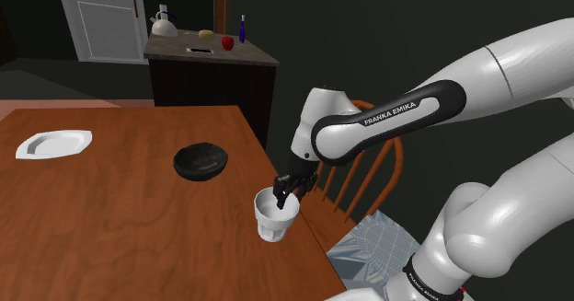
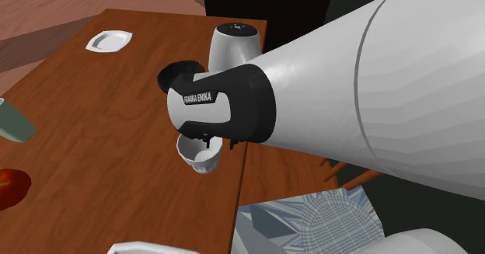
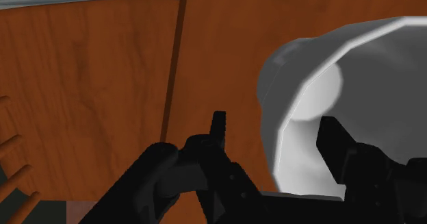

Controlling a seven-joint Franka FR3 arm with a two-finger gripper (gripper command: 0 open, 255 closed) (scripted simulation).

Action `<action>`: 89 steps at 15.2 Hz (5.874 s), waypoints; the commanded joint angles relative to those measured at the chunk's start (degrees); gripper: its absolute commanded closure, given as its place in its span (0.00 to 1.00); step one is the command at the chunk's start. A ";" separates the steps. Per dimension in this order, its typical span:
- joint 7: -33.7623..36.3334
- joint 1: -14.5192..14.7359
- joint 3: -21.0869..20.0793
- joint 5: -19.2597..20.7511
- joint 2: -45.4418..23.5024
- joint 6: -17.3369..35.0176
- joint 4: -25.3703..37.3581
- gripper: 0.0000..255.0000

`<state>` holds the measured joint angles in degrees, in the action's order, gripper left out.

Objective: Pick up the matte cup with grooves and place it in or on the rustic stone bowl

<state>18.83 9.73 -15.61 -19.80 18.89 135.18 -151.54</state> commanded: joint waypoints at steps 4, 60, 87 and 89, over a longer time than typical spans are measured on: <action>0.00 0.00 0.00 0.00 0.00 0.00 0.00 1.00; 8.69 -1.72 2.32 16.32 -44.22 -36.84 80.75 1.00; 7.74 -0.70 3.10 17.98 -55.26 -29.64 84.39 1.00; 7.74 -0.70 3.10 17.98 -55.26 -29.64 84.39 1.00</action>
<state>26.57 9.03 -12.51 -1.81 -36.39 105.53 -67.17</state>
